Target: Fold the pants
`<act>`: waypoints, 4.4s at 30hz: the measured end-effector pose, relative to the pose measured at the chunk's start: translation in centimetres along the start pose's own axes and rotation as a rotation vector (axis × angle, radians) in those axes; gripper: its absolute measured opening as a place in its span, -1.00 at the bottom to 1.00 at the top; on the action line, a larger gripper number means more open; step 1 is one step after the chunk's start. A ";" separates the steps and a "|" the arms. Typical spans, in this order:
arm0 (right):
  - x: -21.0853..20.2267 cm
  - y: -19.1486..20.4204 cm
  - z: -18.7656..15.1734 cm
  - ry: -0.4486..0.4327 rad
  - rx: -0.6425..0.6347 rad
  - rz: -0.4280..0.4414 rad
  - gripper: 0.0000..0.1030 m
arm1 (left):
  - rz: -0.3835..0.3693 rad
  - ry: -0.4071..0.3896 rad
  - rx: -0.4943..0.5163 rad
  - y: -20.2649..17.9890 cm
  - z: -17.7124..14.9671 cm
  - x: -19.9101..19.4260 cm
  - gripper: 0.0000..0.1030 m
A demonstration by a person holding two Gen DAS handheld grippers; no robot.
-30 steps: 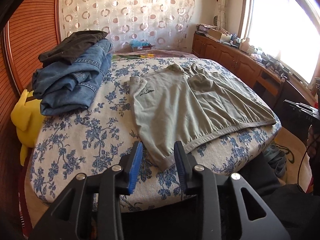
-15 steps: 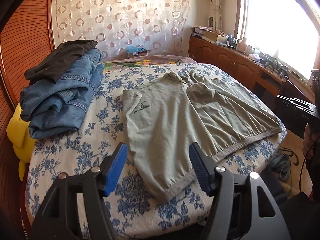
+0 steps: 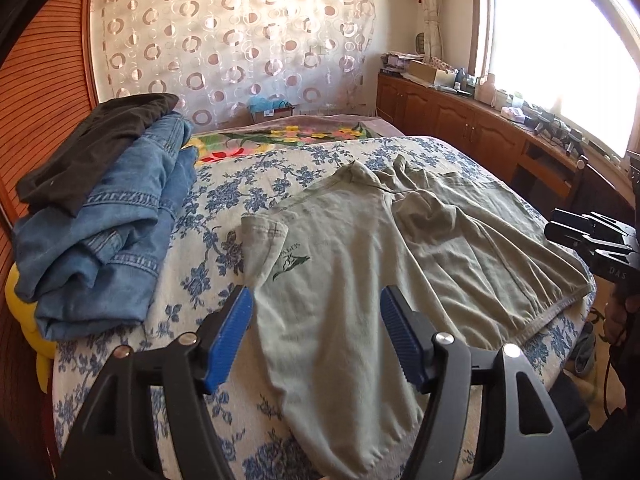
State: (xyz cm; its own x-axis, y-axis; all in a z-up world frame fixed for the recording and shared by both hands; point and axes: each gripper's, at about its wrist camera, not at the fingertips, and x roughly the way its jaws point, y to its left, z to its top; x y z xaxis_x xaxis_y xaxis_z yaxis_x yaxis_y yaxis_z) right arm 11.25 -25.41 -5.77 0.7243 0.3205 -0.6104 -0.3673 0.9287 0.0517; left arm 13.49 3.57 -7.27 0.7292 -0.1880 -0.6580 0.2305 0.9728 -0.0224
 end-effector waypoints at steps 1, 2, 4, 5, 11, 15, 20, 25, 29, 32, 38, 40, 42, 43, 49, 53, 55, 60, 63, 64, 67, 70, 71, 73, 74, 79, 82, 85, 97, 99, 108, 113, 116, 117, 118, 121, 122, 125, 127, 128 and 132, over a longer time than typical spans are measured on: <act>0.3 0.0 0.1 0.002 -0.002 -0.001 -0.10 | 0.000 0.001 0.007 0.0 0.2 0.4 0.29; 0.5 0.1 0.1 0.003 -0.004 -0.002 -0.09 | 0.001 0.006 0.015 0.0 0.4 0.7 0.29; 0.9 0.1 0.3 0.003 -0.005 -0.002 -0.07 | 0.004 0.020 0.029 0.0 0.7 1.6 0.29; 1.1 0.1 0.3 0.004 -0.006 0.000 -0.06 | 0.007 0.027 0.033 0.0 0.8 2.0 0.29; 2.5 0.2 -0.1 0.026 -0.007 0.017 0.01 | -0.010 0.083 0.034 0.8 1.4 4.6 0.29; 3.4 0.5 -0.4 0.040 -0.013 0.026 0.04 | -0.016 0.113 0.059 0.9 1.6 5.9 0.32; 4.1 0.8 -0.3 0.054 -0.020 0.047 0.05 | 0.003 0.124 0.054 1.5 2.4 7.1 0.36; 4.0 1.1 0.3 0.035 -0.032 0.056 0.07 | 0.064 0.119 0.037 2.5 3.2 7.9 0.36; 4.7 1.2 0.8 0.040 -0.033 0.063 0.08 | 0.114 0.156 0.079 2.7 3.4 9.1 0.36; 5.3 1.4 0.8 0.051 -0.035 0.072 0.08 | 0.113 0.182 0.089 2.9 3.4 9.9 0.31; 5.5 1.5 0.8 0.058 -0.035 0.075 0.08 | 0.096 0.191 0.078 3.6 3.8 10.8 0.06; 5.6 1.5 0.8 0.062 -0.027 0.079 0.08 | 0.098 0.186 0.078 3.7 4.0 11.0 -0.18; 5.6 1.3 0.7 0.063 -0.019 0.082 0.08 | 0.079 0.189 0.068 4.0 4.1 11.1 -0.32; 5.6 1.3 0.7 0.062 -0.016 0.083 0.08 | 0.073 0.190 0.062 4.1 4.1 11.2 -0.53; 5.6 0.9 0.6 0.063 -0.010 0.083 0.08 | 0.123 0.190 0.031 5.3 4.2 10.9 -0.92; 5.6 0.9 0.6 0.062 -0.012 0.081 0.08 | 0.188 0.167 0.023 6.0 4.3 10.1 -0.86; 5.6 0.8 0.5 0.064 -0.015 0.080 0.08 | 0.206 0.155 0.009 6.6 4.5 9.8 -0.82; 5.6 0.8 0.4 0.066 -0.015 0.076 0.08 | 0.173 0.125 -0.018 6.8 4.6 8.5 -0.55; 5.7 0.8 0.4 0.067 -0.015 0.073 0.08 | 0.112 0.105 -0.028 6.2 4.4 7.4 -0.20; 5.6 0.8 0.4 0.067 -0.015 0.072 0.08 | 0.091 0.098 -0.026 5.7 4.3 7.1 -0.19; 5.6 0.7 0.3 0.066 -0.013 0.064 0.08 | 0.036 0.085 -0.006 4.1 3.7 6.1 -0.03; 5.7 0.6 0.2 0.068 -0.012 0.060 0.08 | -0.009 0.060 0.004 2.9 3.0 5.1 0.31; 5.6 0.5 0.2 0.068 -0.012 0.058 0.08 | -0.019 0.059 0.006 2.7 2.8 4.8 0.31; 5.6 0.6 0.2 0.066 -0.013 0.056 0.08 | -0.023 0.060 0.015 1.9 2.4 3.9 0.34; 5.5 0.5 0.2 0.066 -0.015 0.053 0.08 | -0.020 0.058 0.021 1.7 2.2 3.7 0.40; 5.5 0.6 0.2 0.067 -0.022 0.041 0.08 | -0.036 0.042 0.044 0.3 1.2 2.1 0.56; 5.0 0.7 0.2 0.063 -0.034 0.026 0.08 | -0.050 0.035 0.038 -0.1 0.7 1.3 0.57; 4.2 0.9 -0.1 0.061 -0.030 0.027 0.08 | -0.056 0.035 0.033 -0.7 -0.1 0.7 0.57; 0.3 -0.8 -2.3 0.075 0.006 -0.032 0.08 | -0.038 0.038 0.005 -2.1 -3.0 -0.7 0.57; -0.5 -1.6 -2.7 0.076 0.021 -0.045 0.08 | -0.032 0.049 0.012 -2.3 -3.4 -0.5 0.57; -2.8 -4.5 -4.9 0.110 0.082 -0.100 0.07 | -0.027 0.066 -0.009 -2.8 -4.9 -0.2 0.57; -3.6 -5.1 -6.1 0.137 0.099 -0.111 0.07 | -0.018 0.088 -0.008 -3.0 -5.3 0.4 0.57; -4.1 -5.4 -6.7 0.150 0.110 -0.109 0.03 | -0.025 0.100 -0.020 -2.9 -5.6 0.8 0.57; -4.1 -5.3 -6.8 0.154 0.111 -0.108 0.02 | -0.028 0.107 -0.024 -2.9 -5.7 1.0 0.57; -4.1 -5.3 -7.0 0.160 0.112 -0.105 0.00 | -0.029 0.111 -0.024 -3.0 -5.7 1.1 0.57; -4.0 -5.3 -7.3 0.174 0.112 -0.092 -0.09 | -0.013 0.111 -0.005 -3.3 -5.9 1.3 0.57; -3.9 -5.2 -7.4 0.177 0.113 -0.085 -0.14 | -0.010 0.111 -0.002 -3.4 -5.9 1.3 0.57; -3.7 -5.0 -7.5 0.182 0.112 -0.071 -0.38 | -0.004 0.108 -0.001 -3.5 -6.0 1.3 0.57; -3.7 -5.0 -7.5 0.181 0.108 -0.058 -0.62 | 0.002 0.110 0.002 -3.5 -6.1 1.3 0.57; -3.8 -5.1 -7.5 0.176 0.108 -0.057 -0.73 | 0.003 0.111 0.001 -3.6 -6.1 1.3 0.57; -3.8 -4.7 -6.9 0.151 0.107 -0.026 -0.83 | -0.002 0.103 0.004 -3.6 -6.2 1.2 0.57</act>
State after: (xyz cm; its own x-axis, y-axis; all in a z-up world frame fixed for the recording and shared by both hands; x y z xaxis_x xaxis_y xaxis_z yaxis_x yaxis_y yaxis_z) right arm 6.17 -32.33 -9.16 0.6343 0.2720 -0.7237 -0.2793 0.9535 0.1136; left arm 9.53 0.73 -12.66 0.6586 -0.1745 -0.7320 0.2342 0.9720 -0.0210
